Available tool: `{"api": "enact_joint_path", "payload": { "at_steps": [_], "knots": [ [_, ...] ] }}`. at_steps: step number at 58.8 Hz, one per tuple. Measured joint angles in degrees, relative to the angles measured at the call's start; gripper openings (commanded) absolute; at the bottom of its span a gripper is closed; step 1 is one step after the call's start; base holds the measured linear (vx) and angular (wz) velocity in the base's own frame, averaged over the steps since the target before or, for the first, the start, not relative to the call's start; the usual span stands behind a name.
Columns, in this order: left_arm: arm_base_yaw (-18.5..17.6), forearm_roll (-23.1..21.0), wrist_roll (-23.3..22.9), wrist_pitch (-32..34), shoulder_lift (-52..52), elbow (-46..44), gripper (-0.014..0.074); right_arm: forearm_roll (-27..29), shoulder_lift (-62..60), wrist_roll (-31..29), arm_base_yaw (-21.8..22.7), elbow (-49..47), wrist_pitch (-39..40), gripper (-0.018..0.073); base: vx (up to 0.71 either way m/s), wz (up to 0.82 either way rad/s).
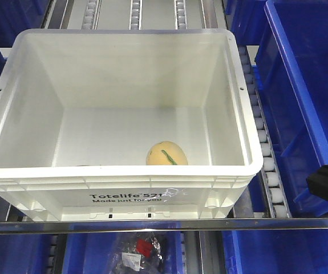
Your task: Place moving items into box and shelve
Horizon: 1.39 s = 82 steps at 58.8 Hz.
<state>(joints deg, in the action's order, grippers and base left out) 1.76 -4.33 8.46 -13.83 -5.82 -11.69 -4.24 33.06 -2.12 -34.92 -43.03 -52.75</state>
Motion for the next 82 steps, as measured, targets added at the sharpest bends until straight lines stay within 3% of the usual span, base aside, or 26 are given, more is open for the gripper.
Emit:
{"api": "enact_joint_path", "payload": {
  "at_steps": [15,34,41,56,71,82],
  "knots": [
    [0.0,1.2,-1.5,6.5,4.7,10.1,-0.0022,0.0,0.0,0.0,0.0,0.0,0.0,-0.0016,0.0,0.0],
    [-0.5,13.8,-18.1,8.6,6.5,13.3,-0.0022,0.0,0.0,0.0,0.0,0.0,-0.1,-0.0016,0.0,0.0],
    [-0.5,13.4,-18.0,9.2,6.5,13.3,-0.0022,0.0,0.0,0.0,0.0,0.0,-0.1,-0.0016,0.0,0.0],
    [-0.6,7.1,-10.4,10.7,6.5,13.3,-0.0022,0.0,0.0,0.0,0.0,0.0,-0.1,-0.0016,0.0,0.0],
    [-2.3,11.0,-15.1,11.1,6.5,13.3,-0.0022,0.0,0.0,0.0,0.0,0.0,-0.1,-0.0016,0.0,0.0],
    [-2.4,11.5,-15.9,11.1,6.5,13.3,-0.0022,0.0,0.0,0.0,0.0,0.0,-0.1,-0.0016,0.0,0.0]
  ]
}}
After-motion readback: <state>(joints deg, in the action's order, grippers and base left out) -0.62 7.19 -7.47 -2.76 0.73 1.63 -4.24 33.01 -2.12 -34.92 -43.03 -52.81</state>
